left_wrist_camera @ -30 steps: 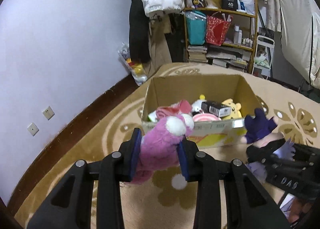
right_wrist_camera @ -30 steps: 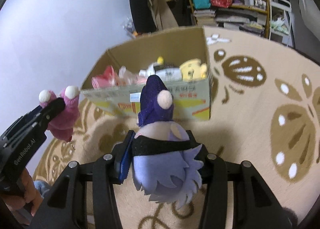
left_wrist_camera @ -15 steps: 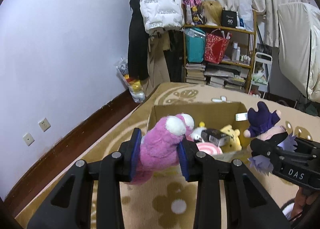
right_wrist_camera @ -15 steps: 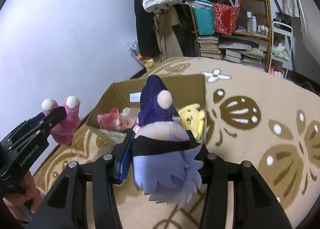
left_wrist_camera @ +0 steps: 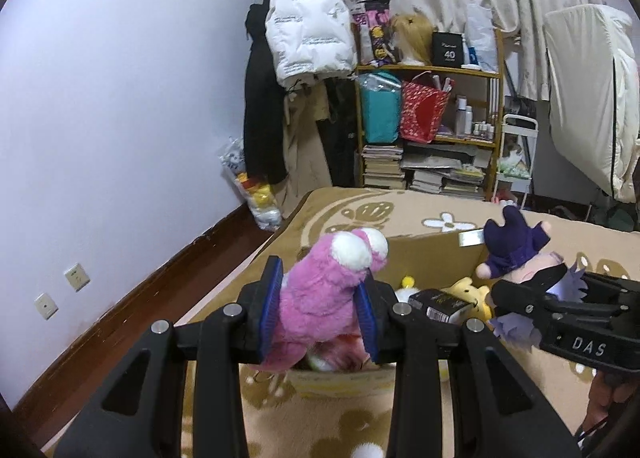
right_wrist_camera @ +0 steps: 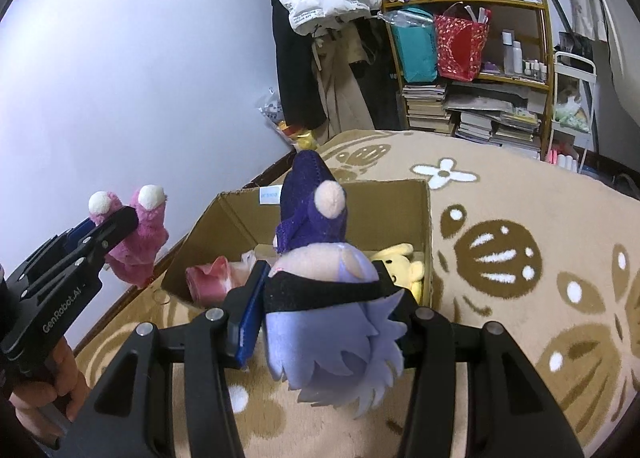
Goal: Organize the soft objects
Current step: 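Lift the doll and pink plush with both tools over the box, then open both tools to drop the doll and pink plush into the box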
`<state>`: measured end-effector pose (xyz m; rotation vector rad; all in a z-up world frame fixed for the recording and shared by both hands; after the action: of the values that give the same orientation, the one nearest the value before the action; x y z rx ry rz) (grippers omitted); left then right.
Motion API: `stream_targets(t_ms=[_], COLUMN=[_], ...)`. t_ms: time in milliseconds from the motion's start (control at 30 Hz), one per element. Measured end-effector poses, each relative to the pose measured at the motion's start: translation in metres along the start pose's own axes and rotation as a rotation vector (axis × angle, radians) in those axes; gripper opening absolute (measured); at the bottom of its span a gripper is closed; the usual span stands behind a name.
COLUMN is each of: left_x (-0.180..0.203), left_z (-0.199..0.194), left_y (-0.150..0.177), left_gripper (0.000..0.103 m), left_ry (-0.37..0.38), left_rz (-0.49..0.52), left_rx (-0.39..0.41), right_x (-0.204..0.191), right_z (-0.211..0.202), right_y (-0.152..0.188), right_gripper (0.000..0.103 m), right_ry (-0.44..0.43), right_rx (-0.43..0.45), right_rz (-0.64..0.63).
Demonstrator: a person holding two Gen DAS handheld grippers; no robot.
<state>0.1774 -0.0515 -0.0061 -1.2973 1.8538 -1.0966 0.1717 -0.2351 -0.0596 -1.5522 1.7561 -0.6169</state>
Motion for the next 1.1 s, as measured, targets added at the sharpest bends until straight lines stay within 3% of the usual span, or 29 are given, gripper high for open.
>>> stream_targets(t_ms=[600, 633, 667, 700, 867, 967, 1100], left_x=[-0.002, -0.003, -0.003, -0.004, -0.008, -0.008, -0.01], left_z=[0.042, 0.043, 0.045, 0.047, 0.052, 0.051, 0.044], left_y=[-0.006, -0.006, -0.005, -0.003, 0.002, 0.002, 0.0], left_gripper=[0.036, 0.043, 0.065, 0.074, 0.086, 0.094, 0.102], left_ry=[0.063, 0.063, 0.05, 0.022, -0.003, -0.023, -0.031], left_rz=[-0.038, -0.038, -0.034, -0.029, -0.03, -0.024, -0.024], left_rx=[-0.05, -0.055, -0.068, -0.083, -0.11, -0.107, -0.092], right_x=[-0.008, -0.008, -0.008, -0.009, -0.008, -0.006, 0.0], right_z=[0.023, 0.024, 0.026, 0.027, 0.031, 0.031, 0.027], right_y=[-0.001, 0.001, 0.001, 0.001, 0.002, 0.001, -0.003], right_gripper=[0.057, 0.057, 0.058, 0.058, 0.06, 0.074, 0.081], right_ry=[-0.001, -0.002, -0.003, -0.005, -0.003, 0.011, 0.011], right_rx=[0.014, 0.013, 0.01, 0.005, -0.004, -0.007, -0.002], right_rz=[-0.027, -0.027, -0.027, -0.032, -0.028, -0.023, 0.003])
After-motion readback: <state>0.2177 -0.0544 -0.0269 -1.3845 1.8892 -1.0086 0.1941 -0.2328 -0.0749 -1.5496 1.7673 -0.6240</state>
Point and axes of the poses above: each gripper's, at about its wrist camera, not at the fingertips, and z roughly the way its jaws point, x to its right, y to its underside, the point moved 4 cm from there along z, roughly the way its jaws point, and after that the axes turned 10 degrees about y, right-handed, at the moved point
